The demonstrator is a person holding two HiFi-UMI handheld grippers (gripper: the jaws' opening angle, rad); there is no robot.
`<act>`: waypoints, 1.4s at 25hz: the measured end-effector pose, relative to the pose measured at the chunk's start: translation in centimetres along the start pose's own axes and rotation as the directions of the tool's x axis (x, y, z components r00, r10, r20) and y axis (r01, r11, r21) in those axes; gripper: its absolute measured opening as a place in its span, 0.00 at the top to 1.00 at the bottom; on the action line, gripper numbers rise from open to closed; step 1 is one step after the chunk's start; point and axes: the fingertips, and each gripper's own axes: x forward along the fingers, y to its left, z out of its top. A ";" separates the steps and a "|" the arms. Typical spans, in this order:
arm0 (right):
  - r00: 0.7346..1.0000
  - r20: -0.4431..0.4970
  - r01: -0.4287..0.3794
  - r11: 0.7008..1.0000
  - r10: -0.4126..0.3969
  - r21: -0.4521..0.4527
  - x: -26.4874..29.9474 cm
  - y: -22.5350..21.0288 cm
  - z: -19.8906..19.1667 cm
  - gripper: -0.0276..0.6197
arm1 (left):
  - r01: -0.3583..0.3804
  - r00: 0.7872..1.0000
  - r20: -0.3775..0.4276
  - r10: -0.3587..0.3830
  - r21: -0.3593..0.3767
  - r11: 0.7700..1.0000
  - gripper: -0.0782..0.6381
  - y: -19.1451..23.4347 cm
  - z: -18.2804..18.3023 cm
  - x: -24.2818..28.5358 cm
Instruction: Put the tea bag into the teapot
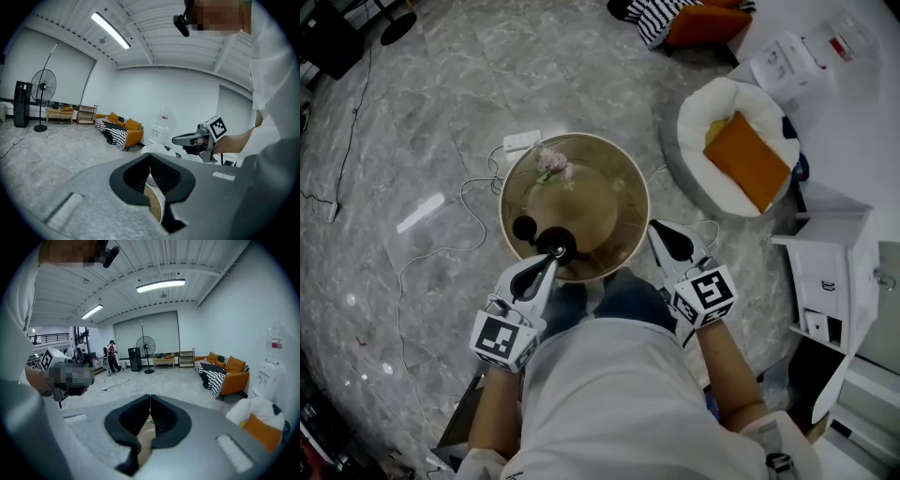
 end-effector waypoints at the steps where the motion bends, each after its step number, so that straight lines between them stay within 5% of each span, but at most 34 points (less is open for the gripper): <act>1: 1.000 -0.012 -0.007 1.000 0.007 0.000 0.7 -0.5 -0.2 0.95 | -0.010 1.000 -0.007 0.010 -0.008 1.000 0.88 0.2 -0.1 0.2; 8: 0.987 -0.123 -0.103 0.995 0.103 0.006 6.2 -4.4 -3.6 0.95 | -0.135 0.990 -0.043 0.132 -0.069 0.988 0.88 1.7 -1.2 1.8; 14: 0.953 -0.224 -0.210 0.978 0.205 0.003 11.4 -8.1 -7.0 0.95 | -0.293 0.955 -0.082 0.284 -0.138 0.946 0.88 2.7 -2.6 3.1; 25: 0.842 -0.448 -0.369 0.927 0.301 -0.072 20.7 -14.7 -17.3 0.93 | -0.560 0.829 -0.158 0.537 -0.247 0.791 0.88 2.5 -5.9 4.9; 35: 0.713 -0.627 -0.469 0.878 0.315 -0.093 25.8 -18.0 -27.6 0.88 | -0.702 0.712 -0.257 0.654 -0.292 0.650 0.88 0.6 -9.6 5.6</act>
